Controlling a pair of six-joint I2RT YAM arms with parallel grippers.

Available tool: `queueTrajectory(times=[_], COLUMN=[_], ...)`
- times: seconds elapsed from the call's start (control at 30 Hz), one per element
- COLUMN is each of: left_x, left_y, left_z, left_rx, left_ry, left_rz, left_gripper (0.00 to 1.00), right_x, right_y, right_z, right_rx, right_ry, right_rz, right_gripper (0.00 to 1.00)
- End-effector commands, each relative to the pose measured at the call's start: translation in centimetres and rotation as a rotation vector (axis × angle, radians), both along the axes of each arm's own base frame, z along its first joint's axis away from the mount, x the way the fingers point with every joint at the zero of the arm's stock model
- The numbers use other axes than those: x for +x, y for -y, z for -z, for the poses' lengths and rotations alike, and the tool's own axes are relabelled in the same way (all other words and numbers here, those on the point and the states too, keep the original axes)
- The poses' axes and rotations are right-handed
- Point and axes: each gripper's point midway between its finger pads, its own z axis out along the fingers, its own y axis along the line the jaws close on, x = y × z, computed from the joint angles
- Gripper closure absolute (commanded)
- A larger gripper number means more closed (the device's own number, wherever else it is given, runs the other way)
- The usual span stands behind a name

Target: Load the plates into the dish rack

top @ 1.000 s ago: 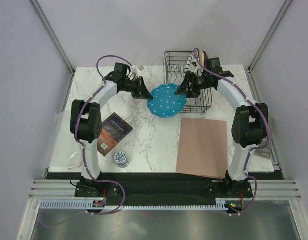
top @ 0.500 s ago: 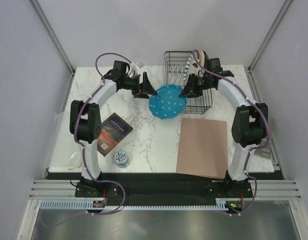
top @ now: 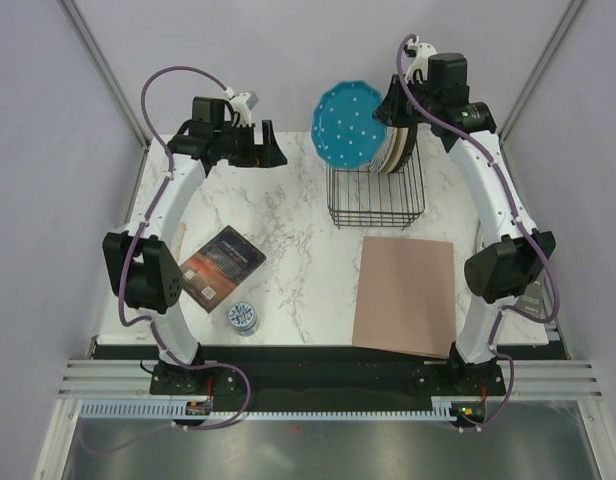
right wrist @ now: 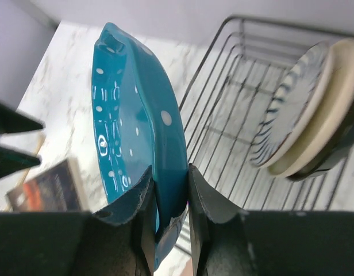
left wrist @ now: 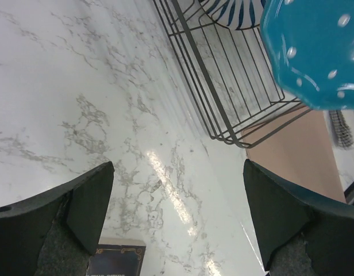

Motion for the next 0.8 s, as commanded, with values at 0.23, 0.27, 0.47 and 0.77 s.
queueTrajectory(times=[0.23, 0.27, 0.47, 0.77], left_x=[-1.6, -1.7, -1.9, -1.9], left_y=[-4.0, -4.1, -4.3, -4.1], left_z=[0.9, 0.9, 1.0, 1.2], left_rx=[0.194, 0.197, 0.204, 0.192], left_ry=[0.065, 0.068, 0.073, 0.060], left_rz=[-0.111, -0.114, -0.118, -0.119], left_gripper=[0.00, 0.00, 0.00, 0.00], right_x=[4.8, 5.0, 5.6, 7.0], right_y=[5.4, 5.4, 5.8, 5.1], right_z=[-8.2, -8.6, -9.0, -5.4], right_rx=[-0.267, -0.265, -0.331, -0.474], right_ry=[0.400, 0.423, 0.458, 0.418], right_rz=[0.739, 0.771, 0.887, 0.866], right_gripper=[1.00, 1.00, 1.00, 1.00])
